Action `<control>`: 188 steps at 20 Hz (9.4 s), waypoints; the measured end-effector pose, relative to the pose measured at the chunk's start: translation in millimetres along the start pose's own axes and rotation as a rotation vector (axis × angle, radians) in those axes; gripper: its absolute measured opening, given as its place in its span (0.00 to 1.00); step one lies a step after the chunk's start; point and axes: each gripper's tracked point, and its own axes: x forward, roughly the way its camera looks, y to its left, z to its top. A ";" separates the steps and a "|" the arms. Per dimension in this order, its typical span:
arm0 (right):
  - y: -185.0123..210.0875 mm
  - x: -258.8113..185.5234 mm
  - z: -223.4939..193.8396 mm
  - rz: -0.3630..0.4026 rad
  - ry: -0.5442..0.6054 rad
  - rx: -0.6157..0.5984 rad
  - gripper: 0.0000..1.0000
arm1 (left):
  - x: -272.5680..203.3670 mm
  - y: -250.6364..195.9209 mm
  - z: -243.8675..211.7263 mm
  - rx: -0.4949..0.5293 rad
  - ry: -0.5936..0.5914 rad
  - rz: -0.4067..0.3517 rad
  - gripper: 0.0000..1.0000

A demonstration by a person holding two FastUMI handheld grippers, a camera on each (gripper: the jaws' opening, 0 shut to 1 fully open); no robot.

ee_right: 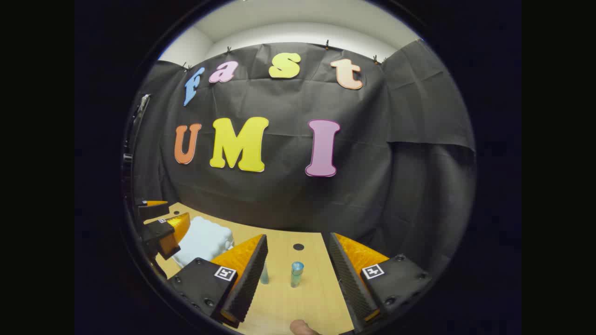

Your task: First open the suitcase, pack the skin care products into it, and then close the suitcase.

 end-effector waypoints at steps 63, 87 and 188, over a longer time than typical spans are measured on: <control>-131.4 52.8 -99.1 0.024 0.216 -0.022 0.79 | 123.7 -20.1 -240.7 1.394 0.404 -0.024 0.26; -25.4 38.0 -19.0 -0.160 0.074 0.005 0.79 | 97.1 76.5 -66.2 1.159 0.108 0.032 0.03; -88.0 85.6 -203.5 0.067 0.450 -0.127 0.82 | 181.0 -152.2 -313.8 0.201 0.535 -0.242 0.42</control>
